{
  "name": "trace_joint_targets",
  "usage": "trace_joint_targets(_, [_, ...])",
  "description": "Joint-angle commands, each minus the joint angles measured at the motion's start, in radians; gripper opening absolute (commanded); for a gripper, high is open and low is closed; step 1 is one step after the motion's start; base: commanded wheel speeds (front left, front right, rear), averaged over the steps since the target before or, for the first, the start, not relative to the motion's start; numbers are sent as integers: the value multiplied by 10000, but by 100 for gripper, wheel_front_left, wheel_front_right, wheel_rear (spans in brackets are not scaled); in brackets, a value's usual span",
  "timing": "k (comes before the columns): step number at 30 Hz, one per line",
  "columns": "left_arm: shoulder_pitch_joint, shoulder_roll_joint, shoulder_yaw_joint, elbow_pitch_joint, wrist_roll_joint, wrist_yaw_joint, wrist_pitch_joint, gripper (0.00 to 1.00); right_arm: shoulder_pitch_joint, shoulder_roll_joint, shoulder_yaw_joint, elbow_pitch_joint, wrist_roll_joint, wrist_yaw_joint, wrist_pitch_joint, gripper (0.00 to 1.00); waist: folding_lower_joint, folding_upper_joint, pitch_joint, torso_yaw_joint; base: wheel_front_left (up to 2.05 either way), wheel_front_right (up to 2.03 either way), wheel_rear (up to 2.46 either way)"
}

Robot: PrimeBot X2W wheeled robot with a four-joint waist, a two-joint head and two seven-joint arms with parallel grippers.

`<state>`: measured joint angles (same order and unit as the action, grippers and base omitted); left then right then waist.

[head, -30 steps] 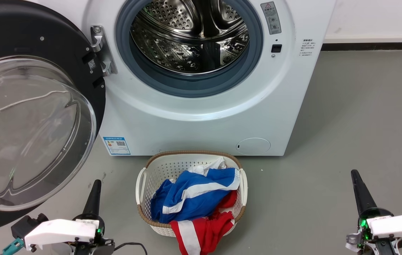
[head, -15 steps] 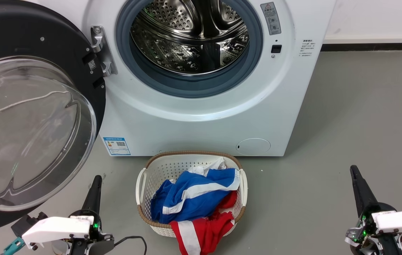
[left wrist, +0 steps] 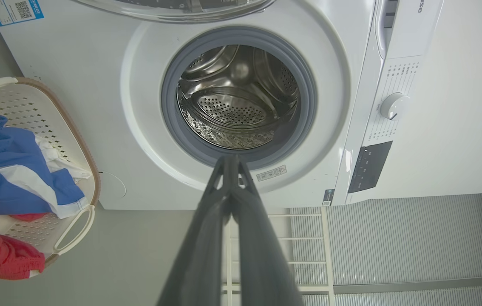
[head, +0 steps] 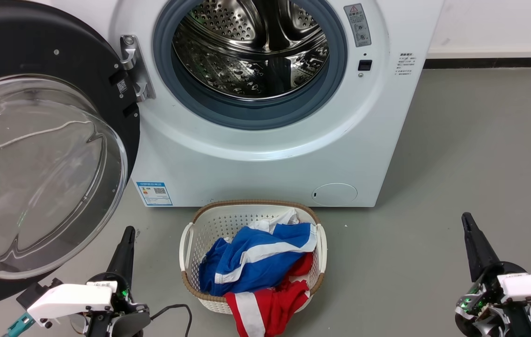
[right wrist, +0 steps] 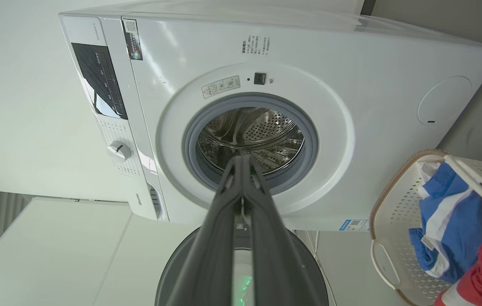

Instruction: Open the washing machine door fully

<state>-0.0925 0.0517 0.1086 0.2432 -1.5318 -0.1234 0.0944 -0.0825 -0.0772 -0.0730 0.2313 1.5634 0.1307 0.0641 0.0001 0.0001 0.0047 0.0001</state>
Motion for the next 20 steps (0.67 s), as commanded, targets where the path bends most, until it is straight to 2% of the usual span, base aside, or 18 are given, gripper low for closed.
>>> trace_joint_targets(1, [-156, -8, 40, 4, -201, -66, 78, 0, -178, -5, -23, 39, 194, 1, 61, 0, -1, -1, -2, 0, 0, 0, 0])
trace_joint_targets(10, [-220, -20, 76, 34, -830, -96, 236, 0, -295, 20, -64, 141, 800, 0, 250, 0, -1, -1, -14, -1, 0, 0, 0])
trace_joint_targets(20, [-214, -20, 74, 33, -816, -96, 232, 0, -311, 57, -104, 137, 750, 0, 280, 0, -1, -1, -15, -1, 0, 0, 0])
